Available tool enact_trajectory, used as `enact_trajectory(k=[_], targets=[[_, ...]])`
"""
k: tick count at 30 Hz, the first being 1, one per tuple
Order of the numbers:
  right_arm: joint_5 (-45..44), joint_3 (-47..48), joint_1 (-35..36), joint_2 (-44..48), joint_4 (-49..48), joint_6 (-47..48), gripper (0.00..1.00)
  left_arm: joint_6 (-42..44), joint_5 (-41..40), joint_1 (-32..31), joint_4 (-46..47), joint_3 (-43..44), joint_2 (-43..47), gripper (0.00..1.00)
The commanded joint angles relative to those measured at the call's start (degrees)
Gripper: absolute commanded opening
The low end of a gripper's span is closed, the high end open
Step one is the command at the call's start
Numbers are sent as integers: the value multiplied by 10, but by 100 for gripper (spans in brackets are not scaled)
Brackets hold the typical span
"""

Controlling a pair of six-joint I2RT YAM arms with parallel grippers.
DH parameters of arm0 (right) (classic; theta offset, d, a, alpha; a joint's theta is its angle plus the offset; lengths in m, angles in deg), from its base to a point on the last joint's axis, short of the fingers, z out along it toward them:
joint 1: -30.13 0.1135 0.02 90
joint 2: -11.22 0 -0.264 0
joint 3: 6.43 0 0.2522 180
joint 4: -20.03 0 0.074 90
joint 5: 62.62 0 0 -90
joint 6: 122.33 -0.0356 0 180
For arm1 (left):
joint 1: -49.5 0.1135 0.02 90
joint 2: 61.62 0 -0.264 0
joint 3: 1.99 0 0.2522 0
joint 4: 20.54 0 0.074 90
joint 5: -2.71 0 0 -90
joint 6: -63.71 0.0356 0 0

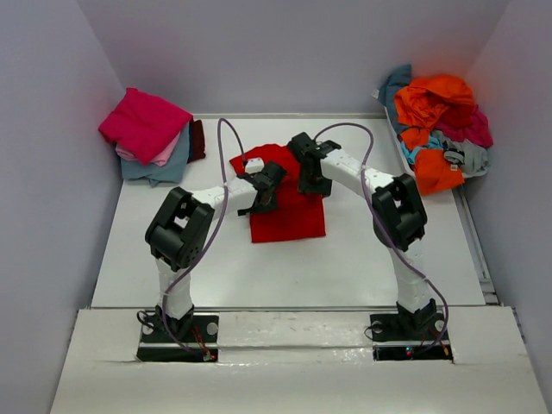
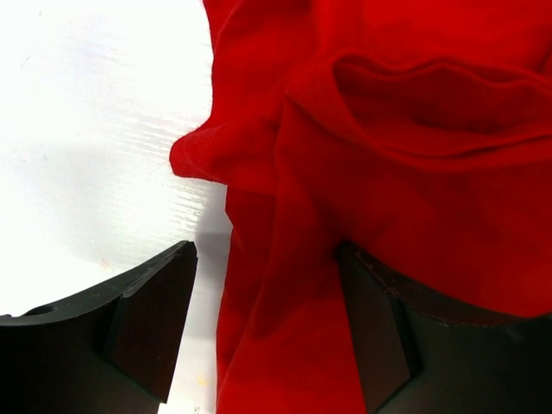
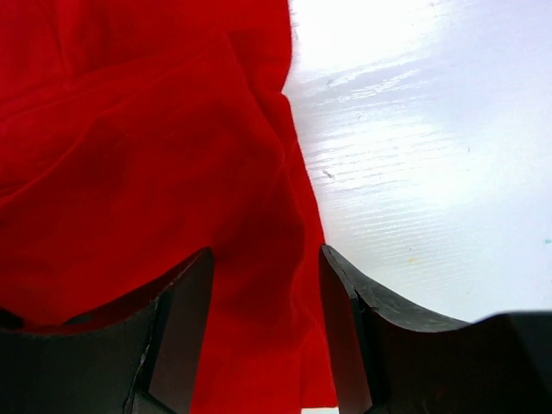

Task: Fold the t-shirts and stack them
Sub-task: Fold the tshirt

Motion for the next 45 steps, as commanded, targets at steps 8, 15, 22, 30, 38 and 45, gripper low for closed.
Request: enact_trajectory(k=[8, 15, 22, 30, 38, 45], targets=[[-17, 59, -41, -13, 29, 20, 58, 4, -26, -3, -30, -18, 51, 78], [-23, 113, -57, -45, 49, 38, 58, 2, -29, -3, -35, -21, 56, 78], [-23, 111, -63, -35, 42, 44, 58, 1, -41, -3, -51, -9, 65, 78], [10, 40, -63, 24, 7, 43, 58, -1, -60, -3, -63, -6, 100, 78], [35, -26, -63, 73, -14, 41, 57, 9, -61, -3, -82, 58, 66, 78], [79, -98, -46, 133, -37, 43, 57, 17, -55, 3, -85, 126, 6, 78]])
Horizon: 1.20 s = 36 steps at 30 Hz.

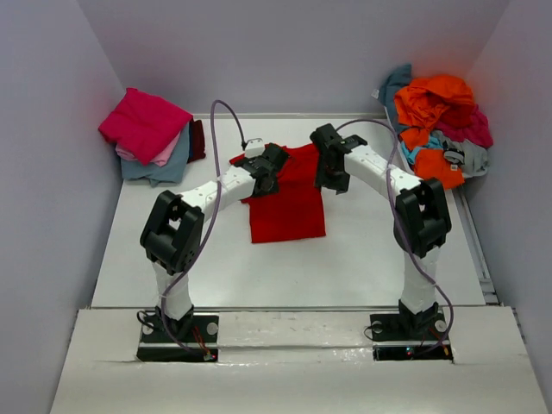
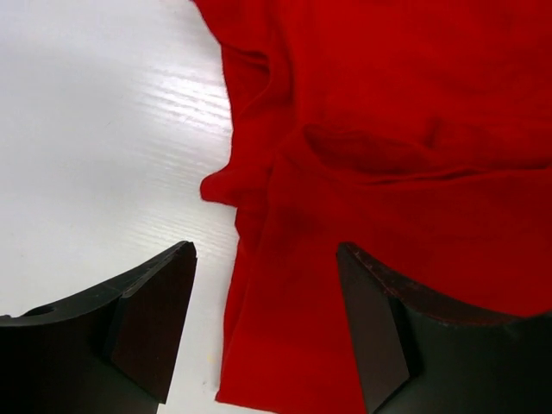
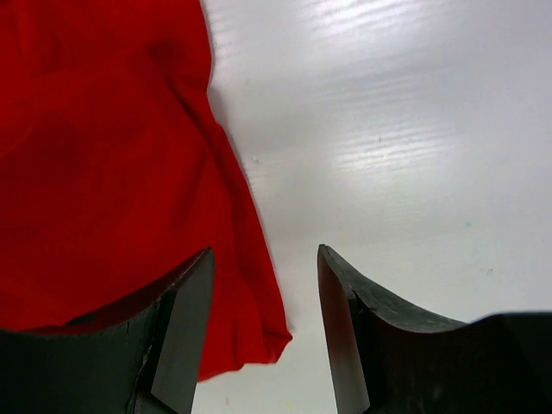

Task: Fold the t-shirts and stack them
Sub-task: Fold the tshirt

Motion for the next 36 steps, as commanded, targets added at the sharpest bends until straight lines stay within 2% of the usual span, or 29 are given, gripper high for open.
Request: enact_trajectory(k=[1, 6, 12, 25, 36], targets=[[44, -51, 16, 68, -35, 6, 57, 13, -12, 3, -10, 48, -37, 78], [70, -127, 22, 97, -62, 1, 56, 17, -4, 14, -11, 83, -84, 78], [85, -159, 45, 95, -79, -4, 56, 13, 1, 19, -1, 79, -115, 78], [79, -193, 89, 56, -90, -30, 56, 22, 12, 46, 16, 58, -125, 78], [54, -280, 95, 115, -101, -60, 56, 29, 26, 65, 19, 60, -135, 78]])
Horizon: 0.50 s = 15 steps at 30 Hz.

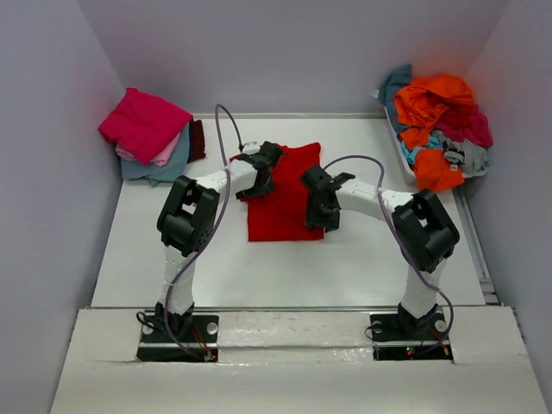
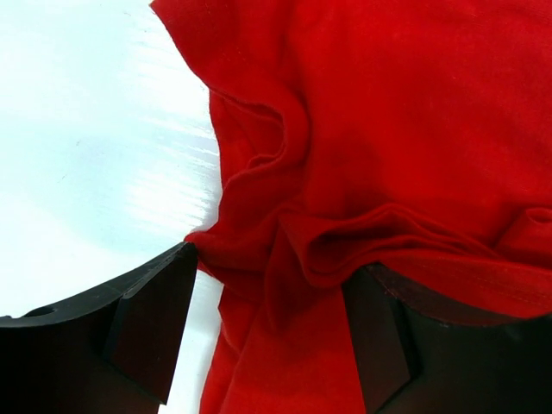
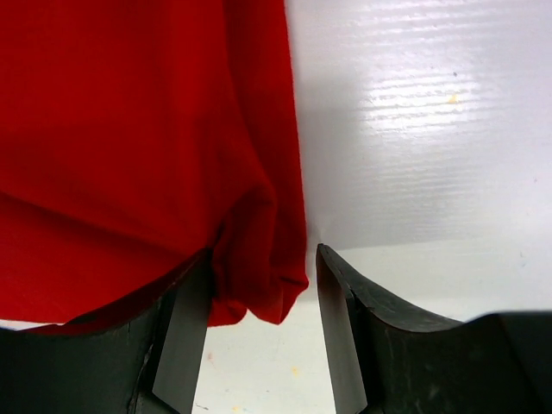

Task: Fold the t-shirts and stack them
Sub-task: Fold the tshirt

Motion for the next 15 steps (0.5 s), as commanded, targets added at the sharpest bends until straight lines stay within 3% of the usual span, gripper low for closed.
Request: enact_trajectory(k=[1, 15], targets=[[-22, -34, 7, 41, 7, -10, 56, 12, -12, 9, 0, -2, -9, 78], [-34, -39, 13, 116, 19, -12, 56, 14, -8, 9, 1, -8, -13, 78]])
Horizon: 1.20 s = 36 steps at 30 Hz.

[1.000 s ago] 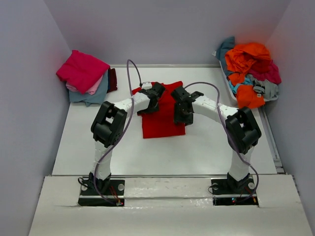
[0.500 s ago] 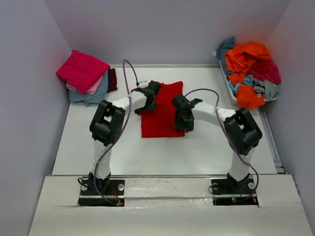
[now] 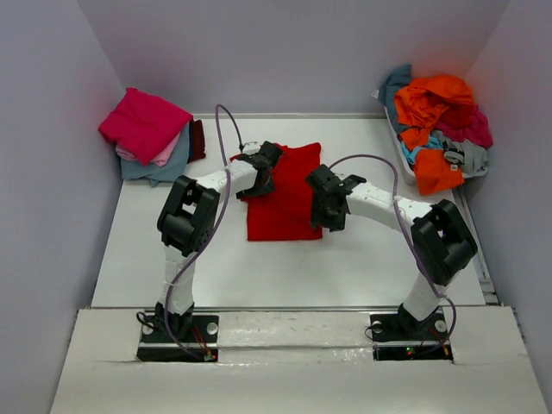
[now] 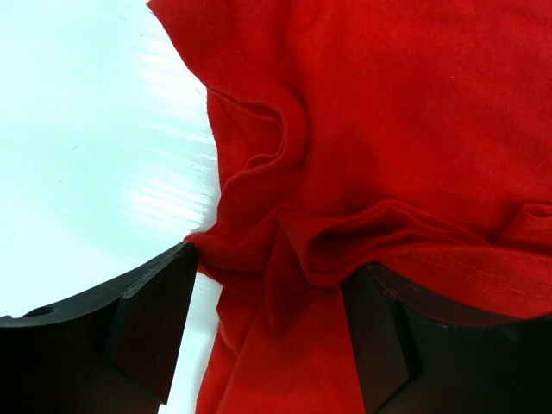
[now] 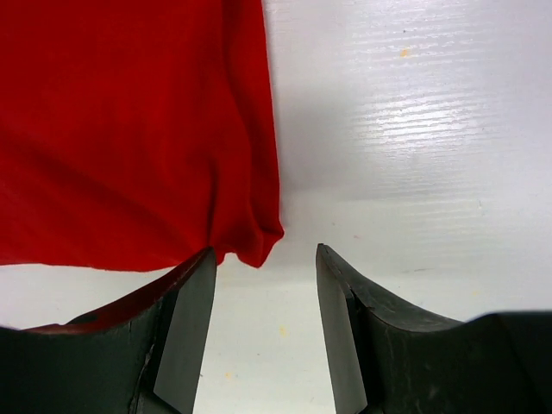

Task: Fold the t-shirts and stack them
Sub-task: Fold the tshirt

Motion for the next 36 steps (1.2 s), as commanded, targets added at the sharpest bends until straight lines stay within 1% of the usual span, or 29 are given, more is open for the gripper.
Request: enact_trajectory(k=[1, 8, 18, 23, 27, 36], targets=[[-14, 2, 5, 35, 14, -2, 56, 10, -12, 7, -5, -8, -10, 78], [-16, 7, 11, 28, 30, 0, 56, 10, -11, 13, -7, -7, -11, 78], [18, -10, 11, -44, -29, 2, 56, 12, -12, 13, -6, -9, -6, 78], [18, -6, 11, -69, -29, 0, 56, 13, -11, 13, -5, -8, -8, 78], [9, -14, 11, -61, -23, -9, 56, 13, -11, 13, -5, -10, -9, 78], [-20, -60, 11, 3, -5, -36, 56, 14, -11, 18, -2, -15, -9, 78]])
